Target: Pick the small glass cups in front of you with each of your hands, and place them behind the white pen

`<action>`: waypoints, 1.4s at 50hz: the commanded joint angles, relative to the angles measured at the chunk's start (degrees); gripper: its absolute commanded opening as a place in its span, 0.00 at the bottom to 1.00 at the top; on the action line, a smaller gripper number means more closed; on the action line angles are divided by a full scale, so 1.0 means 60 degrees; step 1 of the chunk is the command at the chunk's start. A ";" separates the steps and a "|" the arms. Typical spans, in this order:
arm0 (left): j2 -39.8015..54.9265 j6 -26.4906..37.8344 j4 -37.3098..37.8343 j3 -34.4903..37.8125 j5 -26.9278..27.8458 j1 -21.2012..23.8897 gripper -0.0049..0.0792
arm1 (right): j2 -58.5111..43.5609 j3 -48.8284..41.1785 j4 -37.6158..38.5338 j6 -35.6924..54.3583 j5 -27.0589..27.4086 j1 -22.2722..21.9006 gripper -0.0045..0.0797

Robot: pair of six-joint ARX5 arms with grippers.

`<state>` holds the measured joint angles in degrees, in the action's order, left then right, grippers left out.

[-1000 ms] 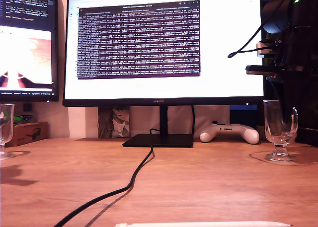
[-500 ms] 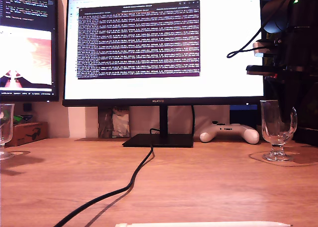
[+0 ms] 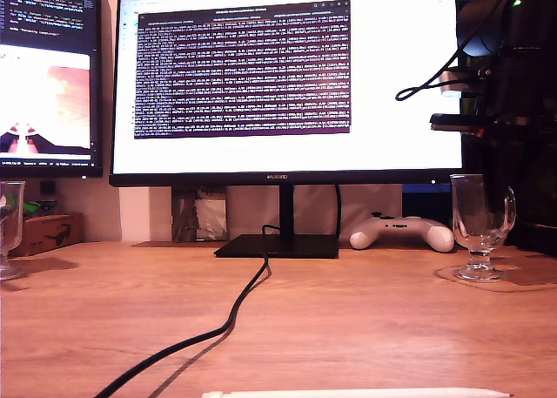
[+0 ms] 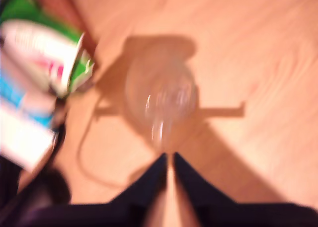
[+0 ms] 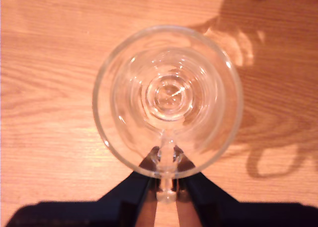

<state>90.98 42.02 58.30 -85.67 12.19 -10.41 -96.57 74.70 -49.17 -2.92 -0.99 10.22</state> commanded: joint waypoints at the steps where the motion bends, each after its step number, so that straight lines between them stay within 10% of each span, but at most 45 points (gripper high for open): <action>1: 0.0401 -0.0029 0.0044 -0.0055 0.0033 0.0007 0.39 | -0.0004 0.0073 0.0135 0.0033 -0.0025 0.0044 0.04; 70: 0.2605 0.0240 -0.1005 -0.0069 0.0025 -0.0306 0.32 | -0.0004 0.0073 0.0248 -0.0047 -0.0339 0.0284 0.04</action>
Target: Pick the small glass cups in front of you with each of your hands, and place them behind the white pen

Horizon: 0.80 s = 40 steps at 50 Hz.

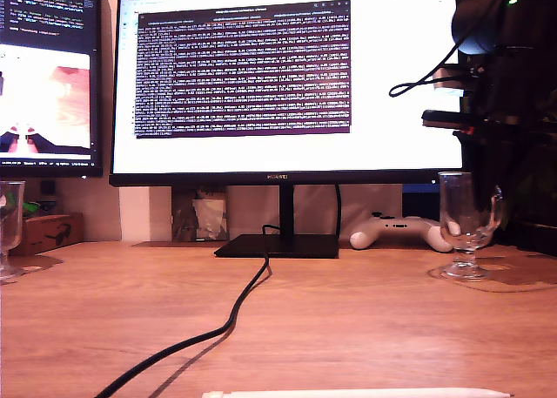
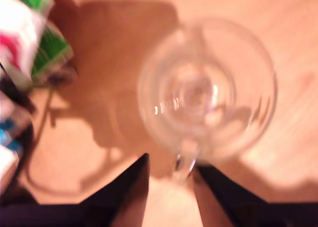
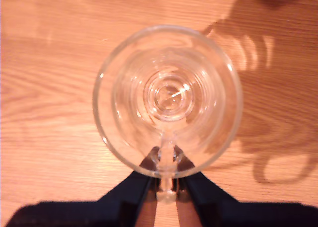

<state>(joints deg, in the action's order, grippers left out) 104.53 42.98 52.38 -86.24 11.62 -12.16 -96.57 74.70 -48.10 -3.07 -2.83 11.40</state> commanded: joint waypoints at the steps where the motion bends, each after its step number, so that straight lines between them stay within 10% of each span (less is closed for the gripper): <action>1: 0.0368 0.0069 -0.0018 0.0025 0.0175 -0.0015 0.31 | -0.0004 0.0073 0.0066 -0.0022 -0.0033 0.0109 0.04; 11: 0.0659 -0.0164 0.0171 0.0029 0.0262 -0.0015 0.29 | -0.0004 0.0073 0.0025 -0.0025 -0.0029 0.0164 0.04; 24: 0.0769 -0.0164 0.0106 0.0022 0.0499 0.0022 0.03 | -0.0004 0.0073 -0.0036 -0.0102 -0.0029 0.0164 0.04; 40: 0.0758 -0.0714 0.0291 -0.0062 0.0820 0.0106 0.03 | 0.0000 0.0073 -0.0131 -0.0233 -0.0036 0.0208 0.04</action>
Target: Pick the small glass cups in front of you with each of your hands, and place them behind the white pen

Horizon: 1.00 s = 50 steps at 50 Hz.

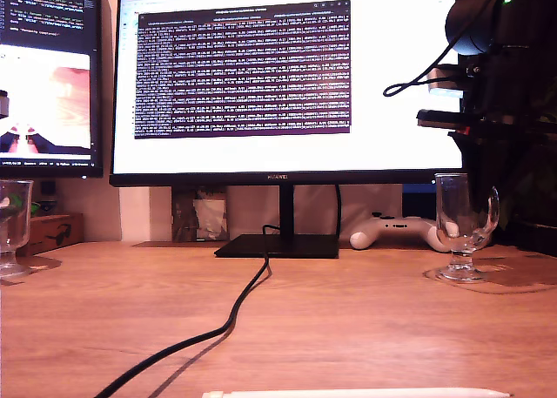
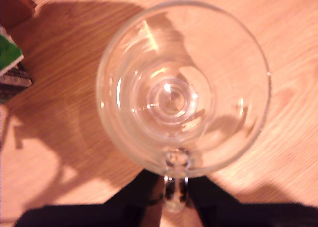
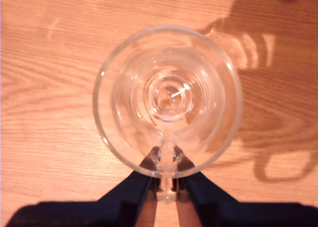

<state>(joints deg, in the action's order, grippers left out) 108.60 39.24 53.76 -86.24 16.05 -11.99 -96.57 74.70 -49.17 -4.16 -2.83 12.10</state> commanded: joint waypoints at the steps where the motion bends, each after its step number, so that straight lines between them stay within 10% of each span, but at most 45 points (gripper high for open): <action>1: 0.0076 -0.0091 0.0080 -0.0066 0.0080 0.0084 0.03 | 0.0000 0.0073 0.0040 -0.0055 -0.0036 0.0102 0.04; 50: -0.1745 -0.0576 0.0900 -0.0237 0.0332 0.1060 0.03 | 0.1694 0.0073 -0.0386 0.0288 -0.1024 0.0339 0.04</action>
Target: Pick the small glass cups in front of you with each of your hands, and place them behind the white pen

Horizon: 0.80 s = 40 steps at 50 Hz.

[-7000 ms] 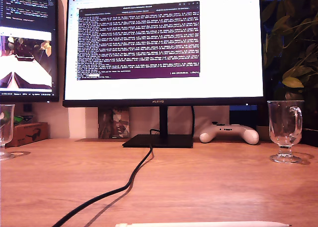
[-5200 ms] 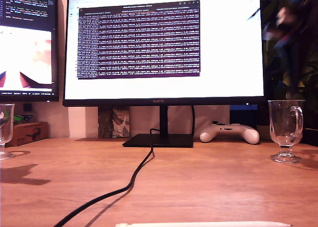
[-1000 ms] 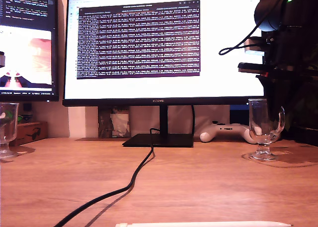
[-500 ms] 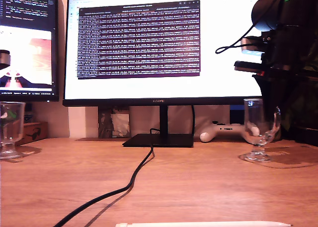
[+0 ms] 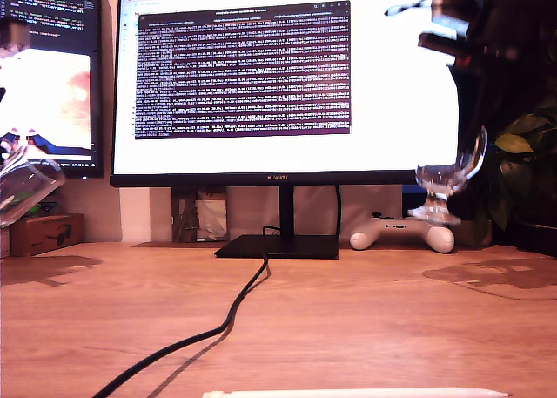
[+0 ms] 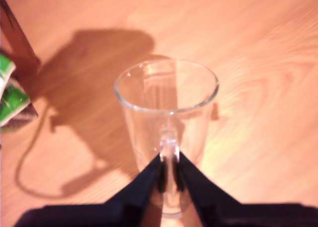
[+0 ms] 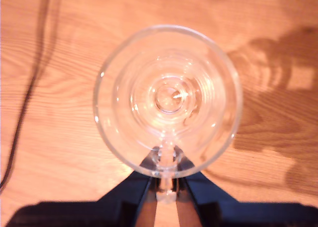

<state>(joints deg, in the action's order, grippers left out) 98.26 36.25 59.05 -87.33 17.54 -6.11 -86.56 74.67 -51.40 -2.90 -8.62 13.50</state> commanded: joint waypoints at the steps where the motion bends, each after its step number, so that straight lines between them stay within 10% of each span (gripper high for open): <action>1: -0.0022 -0.0084 0.0044 -0.0055 0.0087 0.0113 0.03 | 0.0029 0.0076 -0.0066 0.0102 -0.0062 0.0135 0.04; 40: -0.1293 -0.0586 0.0936 -0.0055 0.1545 0.2736 0.03 | 0.0040 0.0069 -0.2153 0.1067 -0.1082 0.2273 0.04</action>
<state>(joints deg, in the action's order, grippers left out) 92.27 33.12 64.79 -87.33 25.93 9.41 -86.67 74.67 -64.07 2.98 -14.61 25.85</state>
